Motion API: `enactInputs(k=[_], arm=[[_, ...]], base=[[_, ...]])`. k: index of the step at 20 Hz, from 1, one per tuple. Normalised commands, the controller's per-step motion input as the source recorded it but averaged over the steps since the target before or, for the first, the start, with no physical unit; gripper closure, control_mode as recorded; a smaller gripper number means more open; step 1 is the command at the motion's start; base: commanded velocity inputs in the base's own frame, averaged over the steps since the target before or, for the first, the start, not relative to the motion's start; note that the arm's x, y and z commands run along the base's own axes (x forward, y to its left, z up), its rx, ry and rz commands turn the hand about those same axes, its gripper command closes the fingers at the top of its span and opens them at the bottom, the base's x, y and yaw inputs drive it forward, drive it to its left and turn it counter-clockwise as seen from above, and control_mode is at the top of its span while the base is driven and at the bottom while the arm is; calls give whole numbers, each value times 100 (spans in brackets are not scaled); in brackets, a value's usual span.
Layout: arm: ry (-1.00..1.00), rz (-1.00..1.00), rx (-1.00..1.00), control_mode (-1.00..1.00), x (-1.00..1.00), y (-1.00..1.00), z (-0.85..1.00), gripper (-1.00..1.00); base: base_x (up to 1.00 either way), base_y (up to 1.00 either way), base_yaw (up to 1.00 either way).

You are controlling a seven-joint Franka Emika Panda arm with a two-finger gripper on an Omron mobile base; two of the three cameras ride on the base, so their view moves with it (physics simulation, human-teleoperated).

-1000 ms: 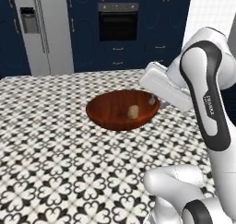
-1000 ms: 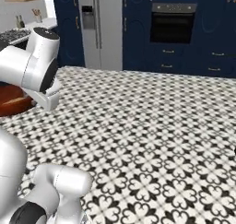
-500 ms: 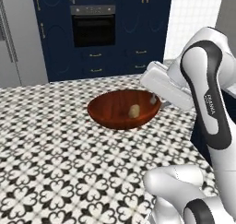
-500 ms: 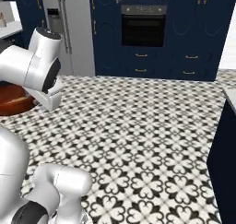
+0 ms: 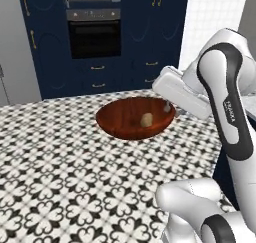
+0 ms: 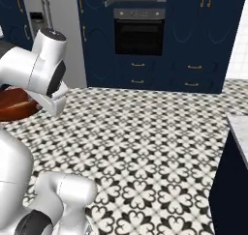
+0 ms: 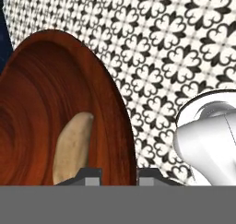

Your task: Pick the sweet potato from the sink and place it in the bowl. Then pick the bowl and place it in the microwave. Then close the microwave door and press the start button.

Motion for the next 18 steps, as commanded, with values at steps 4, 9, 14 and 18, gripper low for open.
enactInputs(k=[4, 9, 14, 18], arm=[[0, 0, 0, 100, 0, 0, 0, 100], [0, 0, 0, 100, 0, 0, 0, 100], [0, 0, 0, 100, 0, 0, 0, 100], [0, 0, 0, 100, 0, 0, 0, 100]], base=[[100, -12, 0], [100, -26, 0], [100, -54, -1], [100, -51, -2]])
